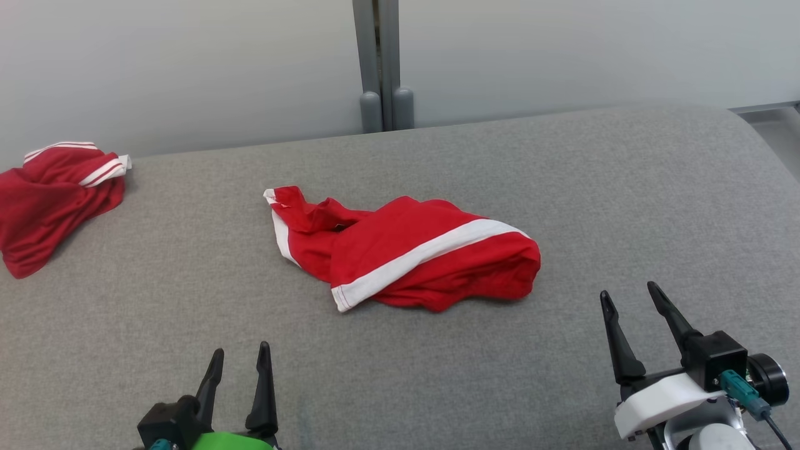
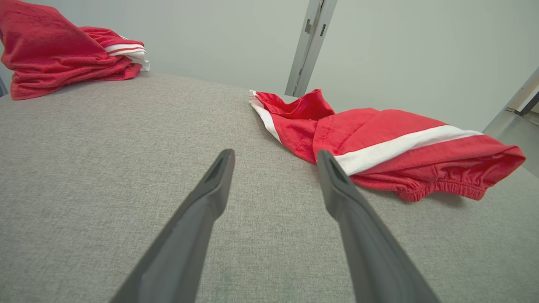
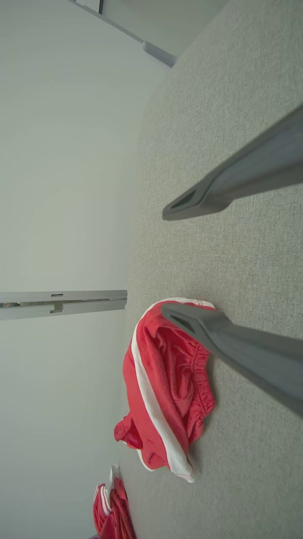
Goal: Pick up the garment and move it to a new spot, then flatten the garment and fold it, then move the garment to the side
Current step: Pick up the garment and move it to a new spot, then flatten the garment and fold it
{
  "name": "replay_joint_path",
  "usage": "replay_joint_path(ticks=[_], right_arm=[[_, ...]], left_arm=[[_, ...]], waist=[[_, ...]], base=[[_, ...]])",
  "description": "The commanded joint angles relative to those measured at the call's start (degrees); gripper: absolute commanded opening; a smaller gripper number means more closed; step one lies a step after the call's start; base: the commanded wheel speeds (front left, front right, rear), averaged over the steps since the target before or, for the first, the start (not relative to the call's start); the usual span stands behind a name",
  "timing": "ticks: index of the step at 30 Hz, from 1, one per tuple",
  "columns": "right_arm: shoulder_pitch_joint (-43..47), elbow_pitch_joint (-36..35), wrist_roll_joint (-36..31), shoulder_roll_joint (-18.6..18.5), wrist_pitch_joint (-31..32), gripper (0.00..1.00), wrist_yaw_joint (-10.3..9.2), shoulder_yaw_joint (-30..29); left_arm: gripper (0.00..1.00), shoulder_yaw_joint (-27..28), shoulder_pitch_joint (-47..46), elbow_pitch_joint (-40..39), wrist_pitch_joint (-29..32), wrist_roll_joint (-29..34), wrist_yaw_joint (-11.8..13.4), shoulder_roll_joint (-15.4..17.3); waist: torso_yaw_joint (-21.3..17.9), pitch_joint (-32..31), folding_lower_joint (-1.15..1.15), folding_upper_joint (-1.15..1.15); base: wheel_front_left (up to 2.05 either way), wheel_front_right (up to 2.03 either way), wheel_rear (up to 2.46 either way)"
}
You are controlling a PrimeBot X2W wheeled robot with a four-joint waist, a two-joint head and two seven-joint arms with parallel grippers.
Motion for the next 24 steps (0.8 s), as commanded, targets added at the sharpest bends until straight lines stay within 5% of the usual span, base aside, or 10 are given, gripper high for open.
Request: replay_joint_path(ticks=[1,15,24], right_arm=[[0.8,0.3,0.2,-0.2,-0.3,1.00,-0.06,0.0],[0.4,0.9,0.4,-0.2,-0.3,1.00,-0.06,0.2],[-0.6,0.8,0.4,-0.2,-0.3,1.00,-0.06,1.3]], left_arm=[[1.00,-0.1,0.7,-0.1,-0.1,-0.3,0.3,0.0],[1.00,-0.2,-0.7,0.4,-0.1,-0.3,0.5,0.0],[1.00,-5.8,-7.0,8.2,-0.1,0.6,-0.8,0.1]], waist=[[0.0,-0.1,0.00,0.00],[-0.2,0.1,0.00,0.00],[-1.9,1.8,0.00,0.00]], base=[[0.00,0.00,0.00],[0.00,0.00,0.00],[0.00,0.00,0.00]])
